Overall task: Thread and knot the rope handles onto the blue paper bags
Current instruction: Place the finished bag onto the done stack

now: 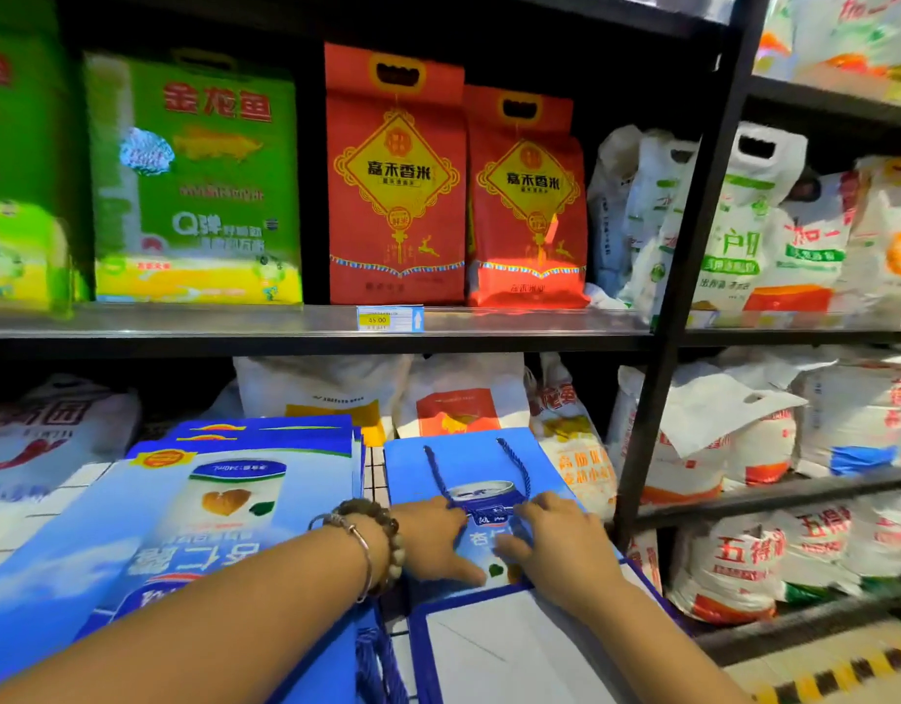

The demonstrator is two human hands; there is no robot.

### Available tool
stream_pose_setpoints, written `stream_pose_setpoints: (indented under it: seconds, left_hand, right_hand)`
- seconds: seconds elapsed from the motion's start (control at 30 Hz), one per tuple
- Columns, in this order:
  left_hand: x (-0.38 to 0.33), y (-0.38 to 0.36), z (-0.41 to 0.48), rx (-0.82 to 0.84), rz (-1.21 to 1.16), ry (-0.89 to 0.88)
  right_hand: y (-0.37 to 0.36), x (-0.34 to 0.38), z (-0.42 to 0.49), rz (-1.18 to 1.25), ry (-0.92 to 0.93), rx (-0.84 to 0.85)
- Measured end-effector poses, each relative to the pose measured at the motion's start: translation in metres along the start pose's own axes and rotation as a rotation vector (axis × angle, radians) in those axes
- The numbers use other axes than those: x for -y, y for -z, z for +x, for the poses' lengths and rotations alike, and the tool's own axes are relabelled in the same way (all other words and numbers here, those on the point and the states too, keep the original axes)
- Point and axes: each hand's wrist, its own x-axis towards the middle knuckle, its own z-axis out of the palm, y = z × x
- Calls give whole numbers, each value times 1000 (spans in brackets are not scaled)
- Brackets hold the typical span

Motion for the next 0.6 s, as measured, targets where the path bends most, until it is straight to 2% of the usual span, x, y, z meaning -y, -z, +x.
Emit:
stream_pose_setpoints:
  seconds: [0.13, 0.37, 0.47, 0.6]
  left_hand:
    - [2, -17, 5, 139, 105, 56]
    - [5, -25, 10, 188, 157, 89]
    - [-6, 8, -5, 76, 257, -12]
    - [-15, 84, -44, -231, -1, -93]
  right_hand:
    - [-19, 5, 0, -23, 30, 290]
    - [-27, 3, 2, -67, 31, 321]
    - [-24, 1, 0, -62, 31, 279]
    - [-16, 8, -6, -192, 37, 31]
